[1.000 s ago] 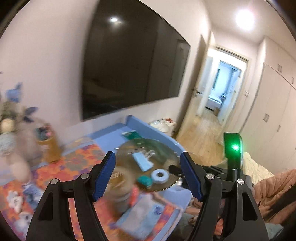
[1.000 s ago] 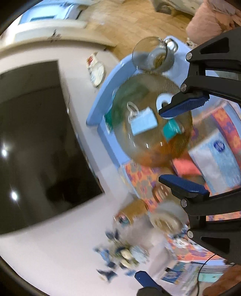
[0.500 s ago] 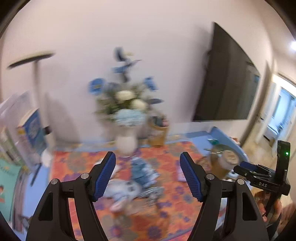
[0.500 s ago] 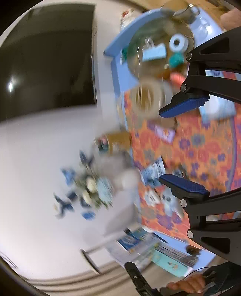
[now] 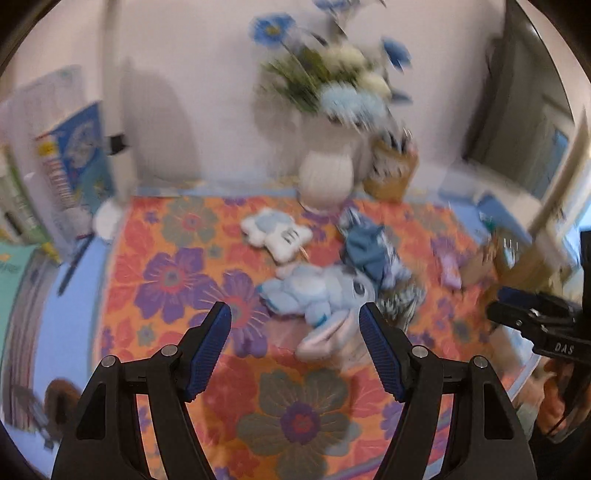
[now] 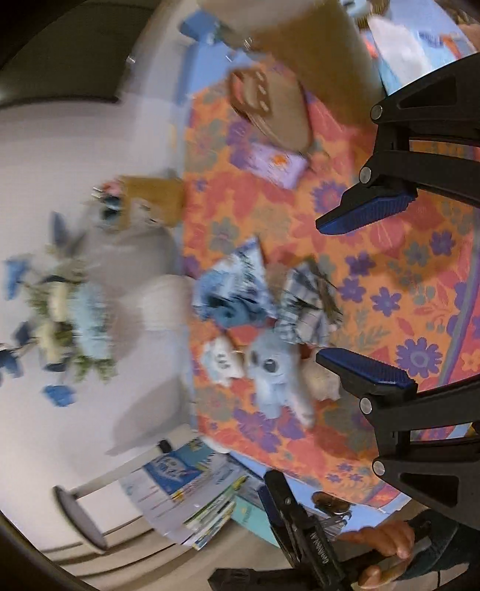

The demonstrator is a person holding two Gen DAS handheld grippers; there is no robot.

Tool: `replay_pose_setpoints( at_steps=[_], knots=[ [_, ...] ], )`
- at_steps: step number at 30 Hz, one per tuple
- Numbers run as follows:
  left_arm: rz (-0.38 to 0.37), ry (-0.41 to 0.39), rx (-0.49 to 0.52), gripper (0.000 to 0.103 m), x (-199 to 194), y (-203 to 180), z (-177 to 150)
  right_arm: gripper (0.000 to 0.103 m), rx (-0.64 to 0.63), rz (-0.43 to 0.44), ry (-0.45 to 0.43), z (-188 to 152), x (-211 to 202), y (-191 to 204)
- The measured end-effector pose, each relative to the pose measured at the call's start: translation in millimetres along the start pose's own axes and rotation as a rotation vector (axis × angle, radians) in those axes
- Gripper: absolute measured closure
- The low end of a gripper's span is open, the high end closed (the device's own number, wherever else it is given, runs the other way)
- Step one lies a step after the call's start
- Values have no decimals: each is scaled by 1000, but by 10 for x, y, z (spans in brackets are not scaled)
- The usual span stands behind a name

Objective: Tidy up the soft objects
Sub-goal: 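Grasp the Stitch plush with the left tool while the right tool grasps the plaid bow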

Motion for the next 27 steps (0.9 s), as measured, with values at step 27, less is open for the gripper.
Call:
replay_pose_setpoints(
  at_steps=[27],
  knots=[
    [-132,160,434,36,1359,-615,278,38,144,140,128,-20,1179,-163]
  ],
)
Point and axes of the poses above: each gripper's, at about its wrist camera, not at the fingertips, and x roughly the way its jaws point, y to its left, z to its top, the point moved 2 cm from there along x, roughly the way its jaws point, and after that the axes turned 14 degrees about x, right-handed, at the moved point
